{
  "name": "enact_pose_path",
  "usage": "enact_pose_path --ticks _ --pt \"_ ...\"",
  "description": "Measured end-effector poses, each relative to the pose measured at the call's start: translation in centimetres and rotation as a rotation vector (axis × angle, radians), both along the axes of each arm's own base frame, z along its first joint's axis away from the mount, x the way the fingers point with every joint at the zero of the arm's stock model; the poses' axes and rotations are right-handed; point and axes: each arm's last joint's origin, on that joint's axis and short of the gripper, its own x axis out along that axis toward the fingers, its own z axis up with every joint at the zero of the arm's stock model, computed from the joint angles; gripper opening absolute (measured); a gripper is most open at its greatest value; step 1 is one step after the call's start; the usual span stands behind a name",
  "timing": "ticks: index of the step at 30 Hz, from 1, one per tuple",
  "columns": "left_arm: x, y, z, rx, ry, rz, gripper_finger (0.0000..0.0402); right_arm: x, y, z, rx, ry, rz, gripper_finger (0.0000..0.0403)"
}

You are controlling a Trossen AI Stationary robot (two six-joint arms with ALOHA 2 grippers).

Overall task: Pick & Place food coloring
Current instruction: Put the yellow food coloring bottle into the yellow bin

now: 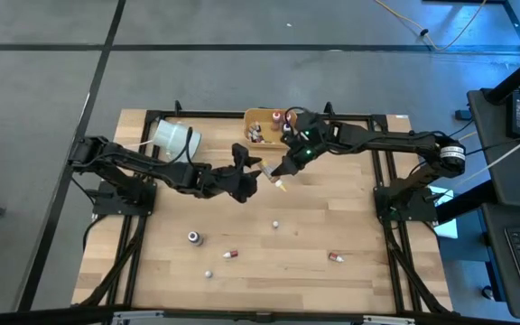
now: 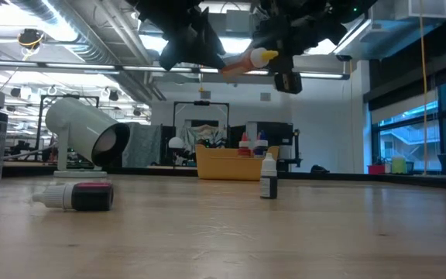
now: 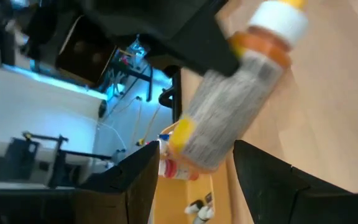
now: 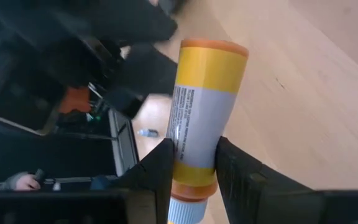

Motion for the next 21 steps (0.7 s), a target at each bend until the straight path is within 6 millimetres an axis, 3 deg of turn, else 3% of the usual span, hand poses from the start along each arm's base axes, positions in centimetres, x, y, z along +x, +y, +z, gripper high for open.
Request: enact_pose_path --ticks 10,21 --pt "0.03 -0.07 0.01 0.150 0.116 -0.091 0.0203 0.21 -0.01 0.36 0.023 -0.035 0.005 0.0112" --pt "0.09 -0.02 0.15 0.191 0.129 -0.097 0.0161 0.22 0.15 0.40 0.065 -0.034 0.027 0.0112"
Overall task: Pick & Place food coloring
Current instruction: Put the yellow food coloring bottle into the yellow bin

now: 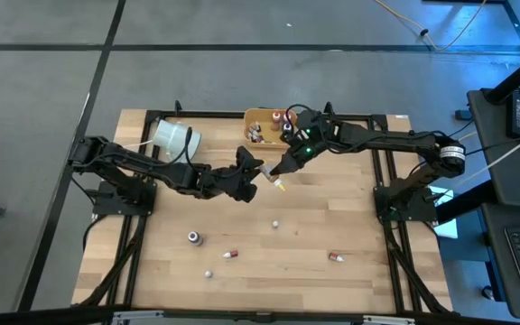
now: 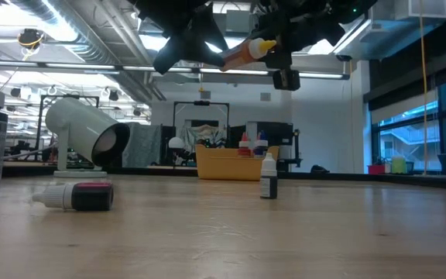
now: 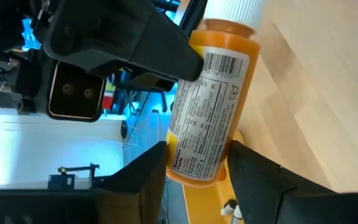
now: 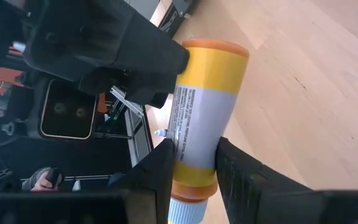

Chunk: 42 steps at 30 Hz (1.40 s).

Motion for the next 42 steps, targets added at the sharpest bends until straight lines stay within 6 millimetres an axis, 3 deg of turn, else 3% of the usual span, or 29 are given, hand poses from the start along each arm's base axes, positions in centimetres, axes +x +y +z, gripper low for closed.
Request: enact_pose_path --ticks 7,23,35,42 --pt "0.03 0.01 0.06 0.069 0.041 -0.026 0.0150 0.06 0.00 0.12 0.024 -0.004 -0.005 0.0112" --pt "0.04 0.04 0.06 0.120 0.074 -0.037 0.0209 0.13 0.11 0.23 0.035 -0.015 0.008 0.0112" --pt "0.04 -0.02 -0.03 0.069 0.052 -0.042 0.0158 0.13 0.00 0.14 0.004 -0.008 -0.020 0.0113" --pt "-0.02 0.04 -0.07 0.074 0.053 -0.017 0.0158 0.15 -0.10 0.13 -0.096 -0.046 0.002 0.0130"
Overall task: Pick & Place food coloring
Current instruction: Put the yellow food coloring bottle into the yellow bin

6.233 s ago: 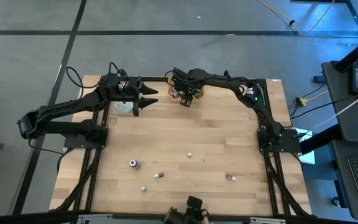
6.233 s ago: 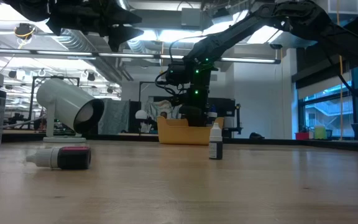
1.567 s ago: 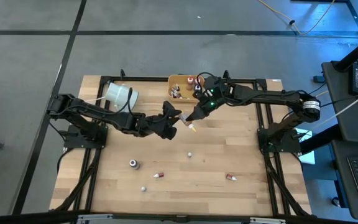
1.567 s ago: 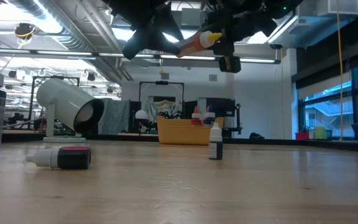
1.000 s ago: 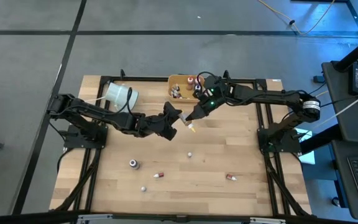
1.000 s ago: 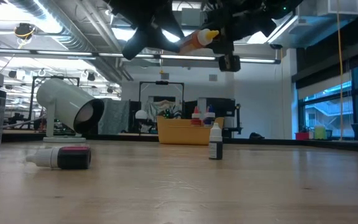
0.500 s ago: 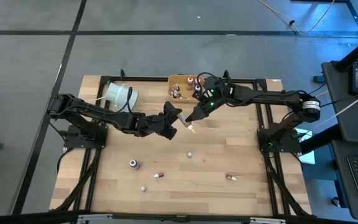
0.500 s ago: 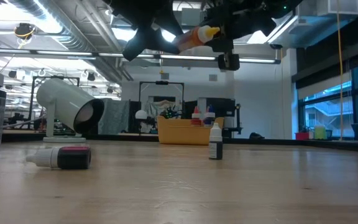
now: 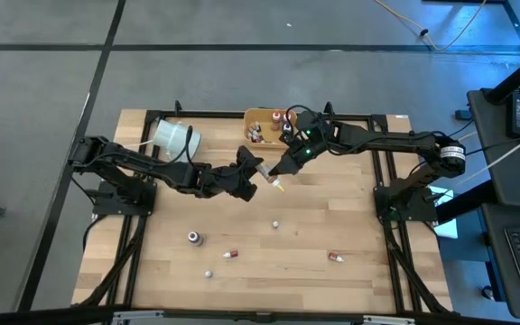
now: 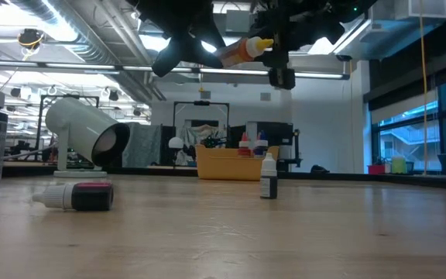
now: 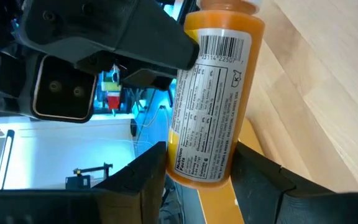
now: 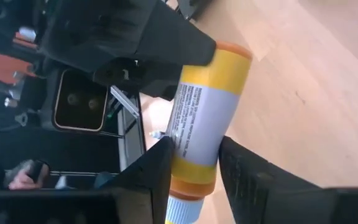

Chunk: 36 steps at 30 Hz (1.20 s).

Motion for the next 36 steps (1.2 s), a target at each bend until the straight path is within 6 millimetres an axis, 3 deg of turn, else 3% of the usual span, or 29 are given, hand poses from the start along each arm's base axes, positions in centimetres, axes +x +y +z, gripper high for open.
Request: enact_pose_path --ticks 4,11,16,20,26,32,36 --pt "0.0 0.0 0.0 -0.005 -0.003 0.003 0.0157 0.0 -0.1 0.1 -0.075 -0.039 0.031 0.0154" --pt "0.0 -0.1 0.0 -0.057 -0.041 0.003 0.0151 0.2 -1.0 1.2 -0.232 -0.153 0.064 0.0232" --pt "0.0 -0.4 0.0 -0.139 -0.105 0.038 0.0152 -0.1 -2.4 4.3 -0.338 -0.245 0.080 0.0257" --pt "0.0 -0.5 0.0 -0.320 -0.240 0.119 0.0148 -1.3 -2.5 8.4 -0.570 -0.379 0.133 0.0261" --pt "0.2 0.1 -0.1 -0.601 -0.360 0.153 0.0149 -3.4 -1.7 12.4 -0.948 -0.326 0.132 0.0261" --pt "0.3 2.3 -0.6 -0.808 -0.426 0.213 0.0148 -4.7 -1.2 15.5 -0.990 -0.268 0.100 0.0261" --pt "0.4 3.4 -0.6 -0.951 -0.459 0.221 0.0150 -5.2 -1.0 16.0 -0.981 -0.240 0.118 0.0261"
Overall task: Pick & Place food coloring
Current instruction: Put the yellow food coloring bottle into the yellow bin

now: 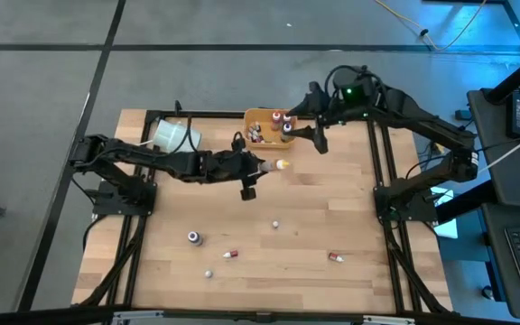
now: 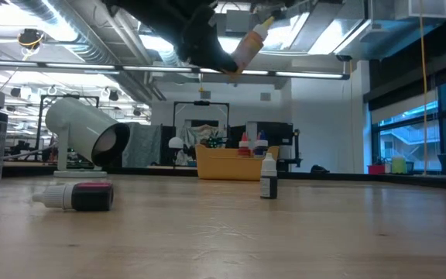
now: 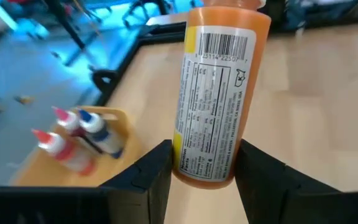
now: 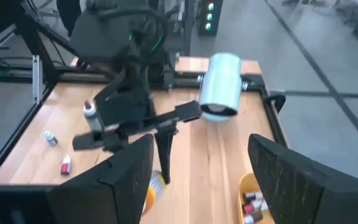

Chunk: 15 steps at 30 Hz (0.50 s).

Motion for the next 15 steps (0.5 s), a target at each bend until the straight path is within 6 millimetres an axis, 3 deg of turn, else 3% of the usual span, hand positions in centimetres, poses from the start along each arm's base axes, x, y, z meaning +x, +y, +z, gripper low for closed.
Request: enact_pose_path --ticks 7,15 --pt "0.4 1.4 0.8 -0.193 -0.144 -0.007 0.0151 0.3 0.5 -1.5 0.004 0.124 0.041 0.0261" --pt "0.4 1.8 0.9 -0.305 -0.191 0.008 0.0150 0.7 2.6 -2.2 -0.025 0.192 0.144 0.0262"
